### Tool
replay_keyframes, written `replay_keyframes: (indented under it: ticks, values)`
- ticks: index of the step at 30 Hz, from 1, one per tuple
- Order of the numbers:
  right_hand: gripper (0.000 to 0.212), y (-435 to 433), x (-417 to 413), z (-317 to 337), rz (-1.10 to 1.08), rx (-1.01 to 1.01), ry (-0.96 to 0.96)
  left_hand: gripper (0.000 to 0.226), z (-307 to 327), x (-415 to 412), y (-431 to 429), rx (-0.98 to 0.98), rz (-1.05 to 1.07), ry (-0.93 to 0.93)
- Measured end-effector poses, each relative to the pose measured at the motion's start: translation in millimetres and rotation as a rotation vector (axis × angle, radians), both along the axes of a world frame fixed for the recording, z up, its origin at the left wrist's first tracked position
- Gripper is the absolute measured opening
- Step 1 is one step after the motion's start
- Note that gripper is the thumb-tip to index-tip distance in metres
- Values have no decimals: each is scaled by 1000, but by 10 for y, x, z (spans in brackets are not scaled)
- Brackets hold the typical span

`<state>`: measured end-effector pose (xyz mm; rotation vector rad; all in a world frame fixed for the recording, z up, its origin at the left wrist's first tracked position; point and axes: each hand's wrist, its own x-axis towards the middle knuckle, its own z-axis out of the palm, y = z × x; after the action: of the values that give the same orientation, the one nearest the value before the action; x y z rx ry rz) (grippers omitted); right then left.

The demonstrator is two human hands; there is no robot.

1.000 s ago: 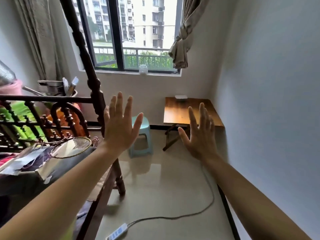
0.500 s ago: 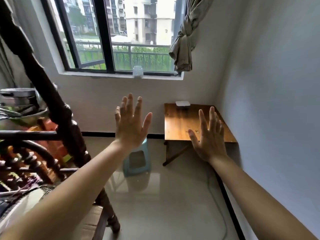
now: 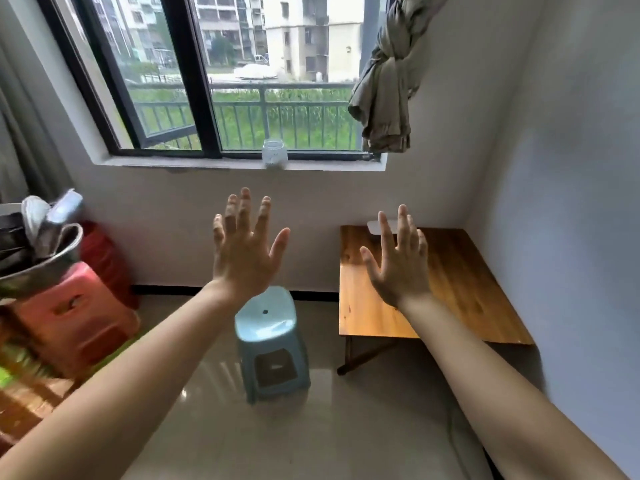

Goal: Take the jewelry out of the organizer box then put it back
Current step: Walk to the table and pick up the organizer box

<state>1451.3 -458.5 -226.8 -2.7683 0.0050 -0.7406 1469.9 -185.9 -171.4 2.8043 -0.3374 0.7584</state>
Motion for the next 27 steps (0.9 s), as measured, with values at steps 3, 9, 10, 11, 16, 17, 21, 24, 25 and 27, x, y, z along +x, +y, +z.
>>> replay_keyframes:
  ticks: [3, 9, 10, 11, 16, 17, 21, 24, 25, 27]
  values:
    - [74, 97, 581, 2, 11, 10, 23, 73, 2, 546, 45, -24, 23, -4]
    - [74, 201, 1669, -152, 31, -55, 1, 73, -238, 1812, 33, -87, -6, 25]
    - [74, 205, 1864, -202, 13, -52, 3, 73, -307, 2070, 8, -94, -26, 37]
    - [74, 202, 2049, -255, -7, -49, 14, 73, -375, 2324, -19, -103, -48, 56]
    - [74, 56, 2751, -434, -153, -38, 89, 74, -610, 3487, -274, -62, -216, 125]
    - [74, -5, 2820, -453, -194, -41, 97, 73, -645, 3683, -367, -42, -255, 136]
    - [75, -345, 2859, -544, -385, 13, 111, 71, -726, 4237, -912, 1, -416, 195]
    - [75, -640, 2736, -638, -507, 37, 136, 71, -836, 4434, -1397, 27, -537, 207]
    - [75, -738, 2689, -663, -553, 40, 139, 71, -891, 4475, -1557, 39, -571, 214]
    - [76, -909, 2602, -705, -657, 38, 145, 72, -1034, 4549, -1855, 75, -622, 230]
